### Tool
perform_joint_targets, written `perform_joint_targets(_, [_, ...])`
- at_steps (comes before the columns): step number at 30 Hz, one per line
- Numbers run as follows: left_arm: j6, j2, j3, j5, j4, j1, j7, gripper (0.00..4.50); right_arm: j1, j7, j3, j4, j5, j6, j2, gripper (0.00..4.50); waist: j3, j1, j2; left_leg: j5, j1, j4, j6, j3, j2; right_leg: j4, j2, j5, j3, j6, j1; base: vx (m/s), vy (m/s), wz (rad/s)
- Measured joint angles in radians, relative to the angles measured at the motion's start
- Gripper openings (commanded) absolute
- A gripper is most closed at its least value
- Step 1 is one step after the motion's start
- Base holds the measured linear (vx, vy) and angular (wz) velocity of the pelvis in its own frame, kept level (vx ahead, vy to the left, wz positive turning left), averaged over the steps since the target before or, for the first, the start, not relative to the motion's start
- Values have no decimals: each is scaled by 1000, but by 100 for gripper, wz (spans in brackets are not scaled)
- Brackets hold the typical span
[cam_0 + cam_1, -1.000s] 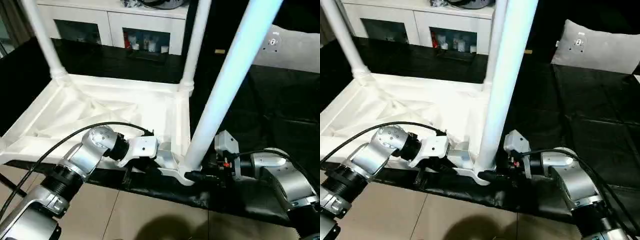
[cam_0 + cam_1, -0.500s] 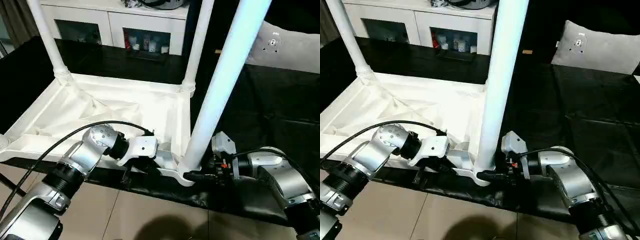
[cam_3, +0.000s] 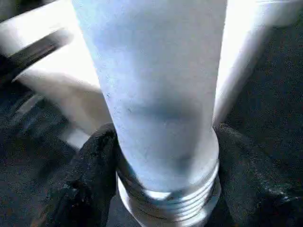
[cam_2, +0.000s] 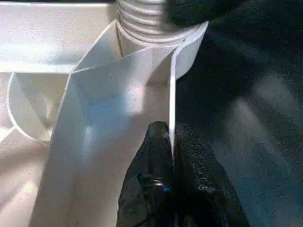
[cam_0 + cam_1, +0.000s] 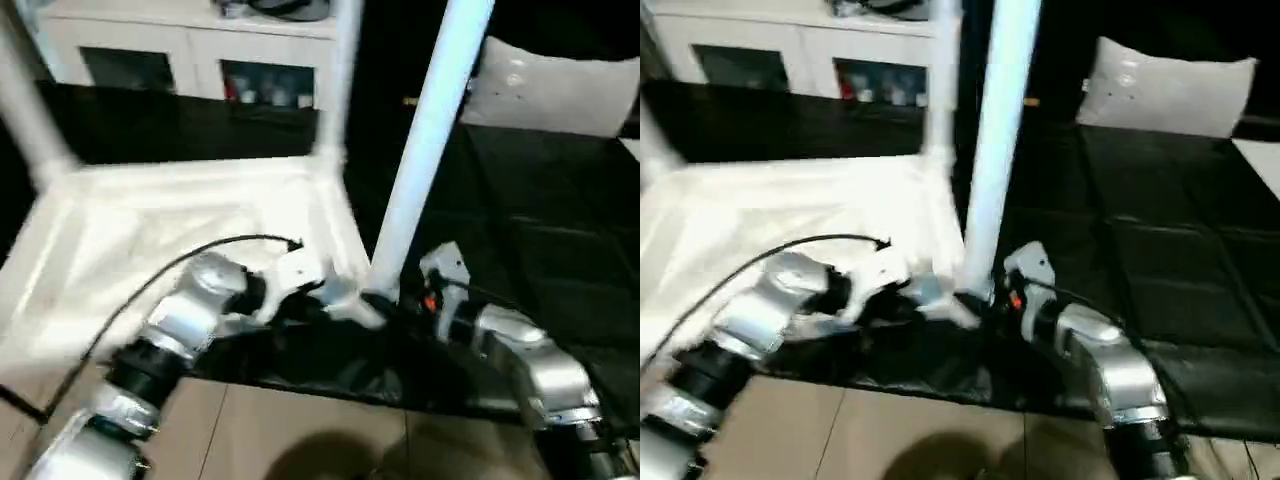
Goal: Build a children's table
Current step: Rotate leg to tighten
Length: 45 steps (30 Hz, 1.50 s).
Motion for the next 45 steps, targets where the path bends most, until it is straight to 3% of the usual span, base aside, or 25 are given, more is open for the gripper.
perform_joint_targets(6, [111,-130,20,23,-11,2,185,0,-35,-216,-44,27,-43,8,87,270,0,5,0,1,-1,0,1,0,0,-2,0,1,0,0,0,0,0,0])
perform_joint_targets(7, [117,-139,19,23,-13,3,198,0,-36,-224,-48,30,-47,1,90,325,0,7,0,1,-2,-1,1,0,0,-3,0,1,0,0,0,0,0,0])
perform_joint_targets(11, [121,-142,12,30,-24,4,206,0,-25,-229,-50,23,-56,-24,103,362,0,11,0,1,-2,-3,1,0,0,-3,0,0,0,1,0,0,0,0])
perform_joint_targets(15, [91,-124,-2,35,-27,4,198,0,-8,-215,-38,9,-59,-44,93,389,0,13,1,0,-2,-3,1,0,0,-4,0,0,0,1,-1,0,0,0])
perform_joint_targets(22, [-75,6,-44,21,-15,5,42,0,39,1,9,-23,-38,-108,-44,443,1,28,2,1,-2,-3,1,-1,0,-4,1,0,0,1,-1,0,0,0])
perform_joint_targets(27, [-203,73,-67,4,13,0,-98,0,33,177,5,-44,12,-147,-152,443,2,45,3,1,-2,-3,2,0,0,-4,-3,0,0,2,1,0,0,0])
perform_joint_targets(33, [-312,117,-89,-31,102,-48,-252,0,31,421,88,-73,32,-186,-272,443,2,49,3,1,-2,-3,4,1,0,-4,-5,0,0,2,0,0,0,0])
perform_joint_targets(38, [-378,143,-101,-40,146,-71,-340,0,26,528,133,-68,31,-191,-301,443,2,53,3,1,-2,-3,4,1,0,-3,-6,0,-2,2,1,0,0,0])
perform_joint_targets(45, [-441,154,-118,-40,188,-95,-409,0,19,582,159,-54,33,-190,-320,371,2,56,1,2,-3,-3,6,2,-1,-3,-7,0,-3,2,1,0,0,0])
